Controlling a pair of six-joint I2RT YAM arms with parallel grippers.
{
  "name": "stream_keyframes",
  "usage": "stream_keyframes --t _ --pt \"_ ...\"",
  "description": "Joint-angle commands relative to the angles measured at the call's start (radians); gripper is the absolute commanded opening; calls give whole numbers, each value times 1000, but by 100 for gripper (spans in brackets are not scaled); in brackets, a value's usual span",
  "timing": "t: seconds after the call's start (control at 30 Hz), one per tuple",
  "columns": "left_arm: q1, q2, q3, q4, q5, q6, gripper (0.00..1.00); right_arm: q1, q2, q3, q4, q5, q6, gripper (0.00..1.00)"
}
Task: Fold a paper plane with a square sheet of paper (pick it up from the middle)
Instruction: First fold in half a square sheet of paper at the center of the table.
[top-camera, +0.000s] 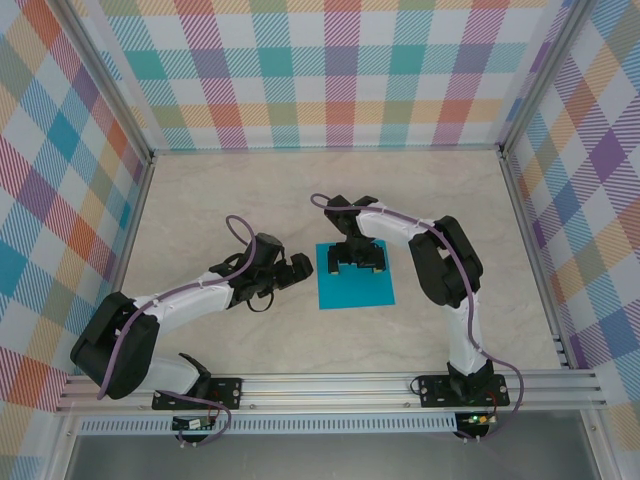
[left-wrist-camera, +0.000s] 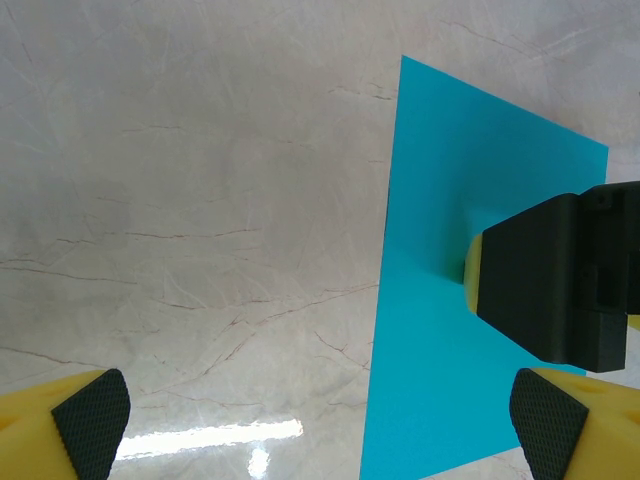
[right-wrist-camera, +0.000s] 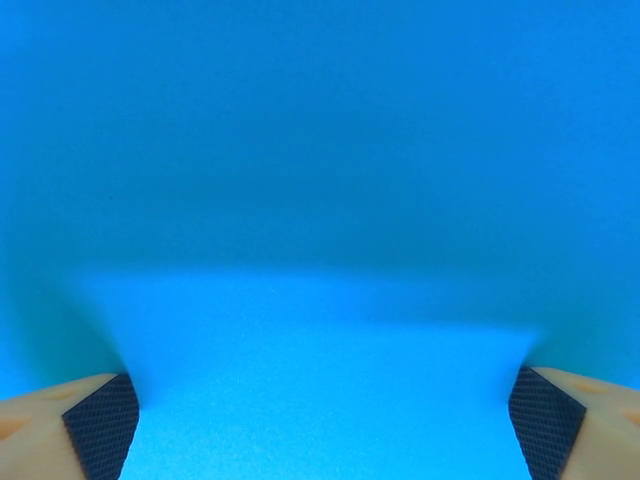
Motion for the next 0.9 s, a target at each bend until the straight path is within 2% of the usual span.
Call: stream_keyframes --t 0.0,0.1,0.3,0.5,0.67,0.87 --pt "-3 -10 29 -27 0 -10 100 12 109 -65 0 20 21 96" --pt "-3 -12 30 -31 0 -10 100 13 101 -44 -12 25 12 93" --pt "-3 -10 35 -41 -2 -7 100 14 91 -8 -35 25 -6 93" --pt "-3 -22 32 -48 -6 -6 100 14 28 40 -81 48 -12 100" --pt "-3 -31 27 -50 -9 -9 100 14 -38 67 -86 18 -15 100" --pt "-3 -26 25 -47 -5 -10 100 24 -24 26 -51 -13 15 100"
